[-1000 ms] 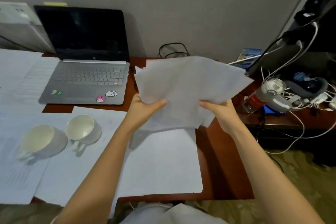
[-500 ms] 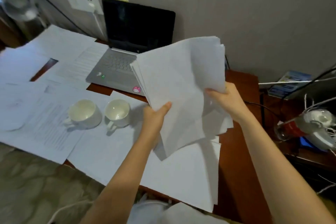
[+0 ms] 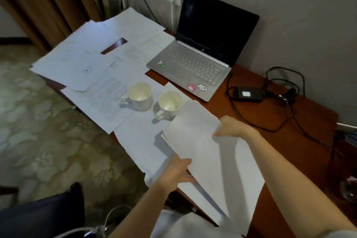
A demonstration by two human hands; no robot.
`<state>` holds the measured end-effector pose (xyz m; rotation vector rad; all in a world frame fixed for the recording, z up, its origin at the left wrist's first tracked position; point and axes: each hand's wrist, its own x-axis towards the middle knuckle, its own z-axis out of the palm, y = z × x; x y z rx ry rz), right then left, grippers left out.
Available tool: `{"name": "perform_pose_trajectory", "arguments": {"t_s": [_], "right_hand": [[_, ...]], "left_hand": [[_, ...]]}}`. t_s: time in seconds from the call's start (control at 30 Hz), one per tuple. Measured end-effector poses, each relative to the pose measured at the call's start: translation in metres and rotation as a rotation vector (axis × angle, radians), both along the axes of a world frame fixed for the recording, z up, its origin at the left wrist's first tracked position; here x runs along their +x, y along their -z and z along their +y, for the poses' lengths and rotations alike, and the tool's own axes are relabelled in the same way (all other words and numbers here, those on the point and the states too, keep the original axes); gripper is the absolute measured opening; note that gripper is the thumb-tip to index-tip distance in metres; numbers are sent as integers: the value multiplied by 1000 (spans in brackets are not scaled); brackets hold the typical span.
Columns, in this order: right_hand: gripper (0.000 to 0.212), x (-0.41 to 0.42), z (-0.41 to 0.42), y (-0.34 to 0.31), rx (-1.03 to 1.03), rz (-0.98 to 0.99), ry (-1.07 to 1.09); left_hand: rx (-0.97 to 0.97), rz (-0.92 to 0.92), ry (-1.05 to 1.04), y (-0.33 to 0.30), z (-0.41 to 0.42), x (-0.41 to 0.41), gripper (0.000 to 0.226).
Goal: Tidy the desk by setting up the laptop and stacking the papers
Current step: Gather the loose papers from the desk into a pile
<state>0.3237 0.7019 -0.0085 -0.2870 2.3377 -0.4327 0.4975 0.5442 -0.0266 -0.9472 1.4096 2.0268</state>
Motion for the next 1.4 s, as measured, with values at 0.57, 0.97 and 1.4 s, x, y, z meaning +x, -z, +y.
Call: {"name": "perform_pose_trajectory", "arguments": {"t_s": [0.57, 0.97, 1.4], "right_hand": [[110, -21, -170, 0, -11, 448, -400], [101, -69, -39, -30, -54, 627, 305], [106, -65, 86, -4, 174, 482, 607]], "left_hand": [[-115, -196, -225, 24, -50, -14, 38], [-1053, 63, -415, -17, -138, -126, 61], [-1354, -226, 100, 3, -193, -139, 54]]}}
